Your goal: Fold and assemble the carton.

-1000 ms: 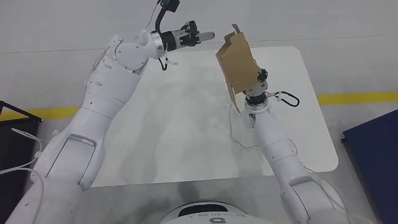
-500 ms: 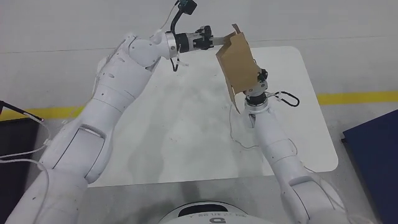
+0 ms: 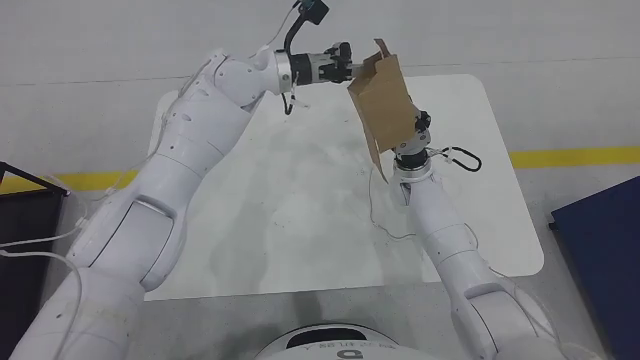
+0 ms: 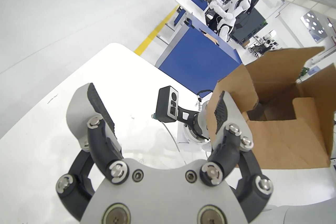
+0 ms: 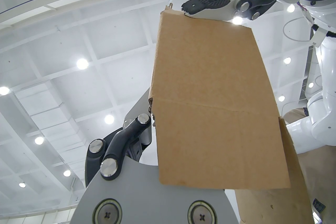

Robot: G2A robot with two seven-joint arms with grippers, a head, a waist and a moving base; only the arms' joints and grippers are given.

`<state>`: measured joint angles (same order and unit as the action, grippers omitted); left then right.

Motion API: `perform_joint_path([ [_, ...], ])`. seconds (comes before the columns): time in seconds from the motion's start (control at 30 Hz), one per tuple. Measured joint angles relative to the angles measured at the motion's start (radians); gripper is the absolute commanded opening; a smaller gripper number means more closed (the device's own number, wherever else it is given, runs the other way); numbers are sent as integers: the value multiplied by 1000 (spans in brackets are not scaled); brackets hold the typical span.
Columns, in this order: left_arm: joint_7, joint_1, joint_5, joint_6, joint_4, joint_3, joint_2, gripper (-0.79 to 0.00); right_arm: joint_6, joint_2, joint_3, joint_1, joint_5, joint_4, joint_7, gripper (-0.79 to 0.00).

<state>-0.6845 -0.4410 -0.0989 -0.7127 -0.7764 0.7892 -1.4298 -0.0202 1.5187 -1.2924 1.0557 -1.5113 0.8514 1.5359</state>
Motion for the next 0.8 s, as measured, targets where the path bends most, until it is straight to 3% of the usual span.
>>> perform_joint_path([
  [0.33, 62, 1, -9, -3, 7, 45, 8, 0, 0, 0, 0, 0, 0, 0, 0, -785],
  [0.8, -13, -28, 3, -8, -48, 43, 9, 0, 0, 0, 0, 0, 0, 0, 0, -785],
])
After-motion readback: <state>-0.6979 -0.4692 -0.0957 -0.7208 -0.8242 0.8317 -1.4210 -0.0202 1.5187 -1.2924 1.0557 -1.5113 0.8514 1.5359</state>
